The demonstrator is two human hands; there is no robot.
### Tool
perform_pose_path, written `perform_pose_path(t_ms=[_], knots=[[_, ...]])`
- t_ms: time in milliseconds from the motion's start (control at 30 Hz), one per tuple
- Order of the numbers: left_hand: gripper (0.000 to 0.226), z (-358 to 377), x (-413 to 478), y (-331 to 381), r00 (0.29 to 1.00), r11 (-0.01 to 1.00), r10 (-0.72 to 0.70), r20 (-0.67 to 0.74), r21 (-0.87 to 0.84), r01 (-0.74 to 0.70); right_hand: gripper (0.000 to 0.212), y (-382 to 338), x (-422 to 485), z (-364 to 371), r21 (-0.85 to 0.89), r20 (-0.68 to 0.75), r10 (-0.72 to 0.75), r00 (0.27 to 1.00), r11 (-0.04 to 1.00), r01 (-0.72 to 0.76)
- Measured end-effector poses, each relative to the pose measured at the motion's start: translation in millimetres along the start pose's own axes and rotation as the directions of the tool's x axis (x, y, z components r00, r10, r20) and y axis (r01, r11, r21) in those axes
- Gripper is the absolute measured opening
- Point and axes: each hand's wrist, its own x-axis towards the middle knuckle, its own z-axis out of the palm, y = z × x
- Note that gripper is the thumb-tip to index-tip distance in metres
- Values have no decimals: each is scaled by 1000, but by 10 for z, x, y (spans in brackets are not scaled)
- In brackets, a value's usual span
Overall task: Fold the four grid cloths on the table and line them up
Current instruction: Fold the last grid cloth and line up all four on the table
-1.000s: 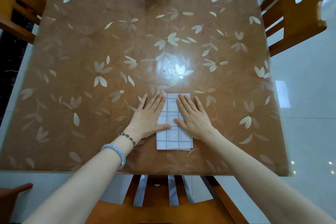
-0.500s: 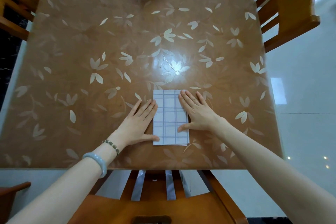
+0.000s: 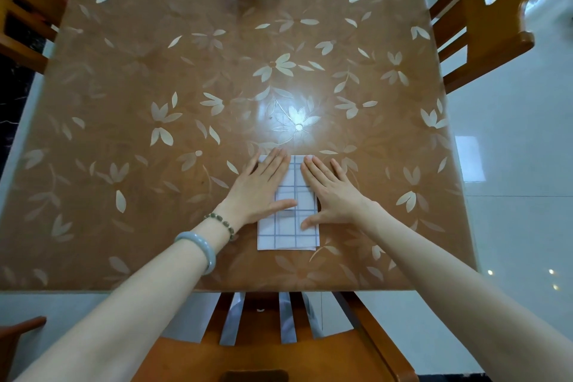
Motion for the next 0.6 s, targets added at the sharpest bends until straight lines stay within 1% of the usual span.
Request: perform_pose_path(t_ms=[100,167,300,400,467,533,567,600], knots=[[101,153,-77,23,999,999,35,31,22,-36,130,-3,-6,3,1,0,2,1000,1000,-2],[100,228,-227,58,999,999,40,37,15,-40,131,-2,-5,7,-4,-8,2,1000,1000,-2],[97,340,-629,141,992,999,34,119,-14,-33,132,-2,-2,8,0,-14,-5,1000,1000,5],[95,365,-906,198,991,999,37,132,-24,-34,132,-7,-10,-9,-1,-19,2,1000,1000,-2],[93,351,-1024,206,992,999,34,118,-36,-30,133,-30,-22,-28,-1,-28,6,1000,1000,-6],[89,309,-1061,191,998,995,8,64,-102,-1,129,-78,-57,-40,30,-78,-2,997,1000,5],[87,264,-1049,192,1000,985,-26,13,-173,28,126,-107,-92,-43,90,-119,8,993,996,3],[85,205,-1017,197,995,963,-88,-42,-261,74,118,-144,-131,-45,187,-165,44,985,982,-13]])
